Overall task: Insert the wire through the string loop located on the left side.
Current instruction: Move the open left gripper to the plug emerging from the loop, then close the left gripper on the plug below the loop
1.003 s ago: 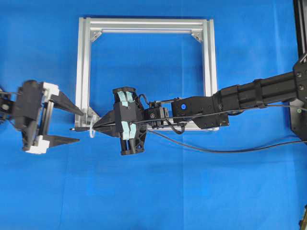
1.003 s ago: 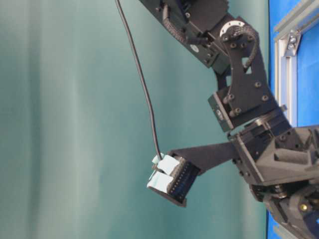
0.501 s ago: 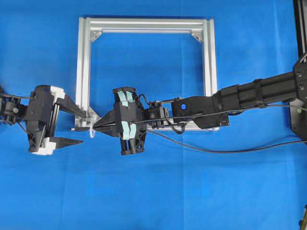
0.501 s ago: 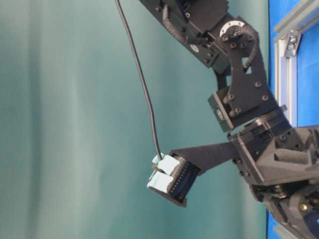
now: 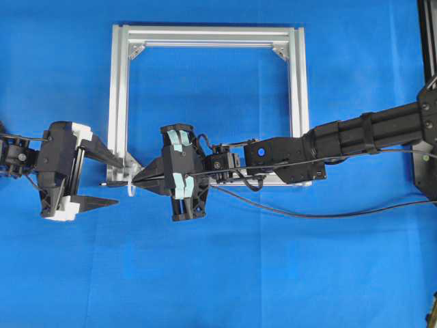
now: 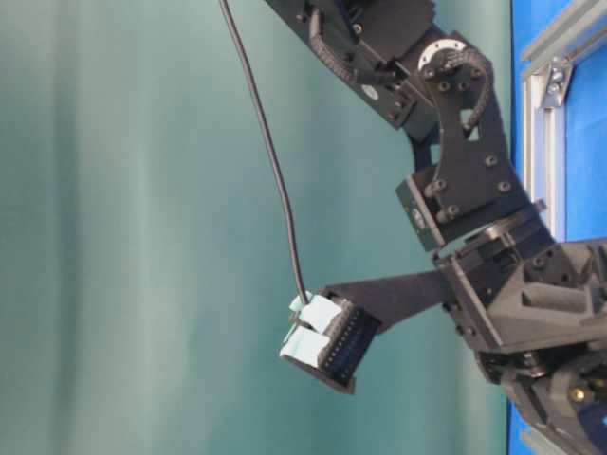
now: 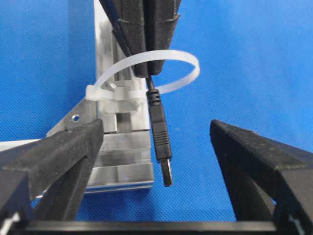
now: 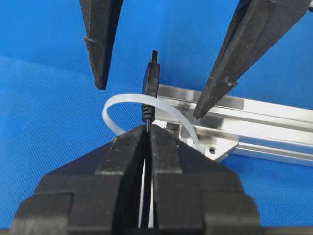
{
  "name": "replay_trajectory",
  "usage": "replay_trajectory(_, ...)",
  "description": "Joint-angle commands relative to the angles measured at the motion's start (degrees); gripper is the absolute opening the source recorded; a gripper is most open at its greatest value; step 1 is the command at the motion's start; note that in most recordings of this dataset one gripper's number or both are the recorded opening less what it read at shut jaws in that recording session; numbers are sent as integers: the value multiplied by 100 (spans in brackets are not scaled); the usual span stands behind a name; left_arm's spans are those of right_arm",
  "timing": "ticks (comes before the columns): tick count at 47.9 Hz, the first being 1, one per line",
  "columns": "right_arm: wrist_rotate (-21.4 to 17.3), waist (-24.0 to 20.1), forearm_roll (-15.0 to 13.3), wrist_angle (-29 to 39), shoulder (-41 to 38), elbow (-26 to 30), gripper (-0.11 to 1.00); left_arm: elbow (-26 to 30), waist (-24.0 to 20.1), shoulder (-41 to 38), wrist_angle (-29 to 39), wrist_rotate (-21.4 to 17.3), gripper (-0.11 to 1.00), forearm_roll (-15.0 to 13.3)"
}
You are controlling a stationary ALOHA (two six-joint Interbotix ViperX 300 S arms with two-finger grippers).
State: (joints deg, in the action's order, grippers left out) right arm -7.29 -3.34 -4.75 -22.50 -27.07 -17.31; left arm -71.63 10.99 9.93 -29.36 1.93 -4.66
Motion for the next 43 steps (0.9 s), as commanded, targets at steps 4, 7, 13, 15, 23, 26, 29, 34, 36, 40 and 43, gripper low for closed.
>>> replay_trajectory(4,-9,0,9,-26,141,114,-10,79,18,79,-44,-9,90,9)
replay_trajectory(7,-9,0,9,-18,141,114,-10,79,18,79,-53,-9,90,9)
replay_trajectory(13,-9,0,9,-18,141,123,-10,79,18,79,-44,-44,89,9)
replay_trajectory(15,-9,0,9,-18,141,114,-10,79,18,79,-44,-97,88,9)
replay_trajectory(23,-9,0,9,-18,141,114,-10,79,9,132,-44,-185,53,18)
replay_trajectory(26,-9,0,9,-18,141,114,-10,62,18,149,-26,-211,34,9)
replay_trajectory(29,-9,0,9,-18,149,123,-10,44,18,149,-18,-211,16,18)
replay_trajectory(34,-9,0,9,-18,141,123,-10,53,18,158,-18,-211,8,9)
replay_trajectory(36,0,0,-9,0,141,123,-10,53,9,158,-9,-211,8,18)
replay_trajectory(40,0,-9,-9,62,141,123,-10,53,9,158,-9,-211,8,9)
replay_trajectory(43,0,-9,-9,97,158,123,-10,62,18,158,-18,-211,8,18)
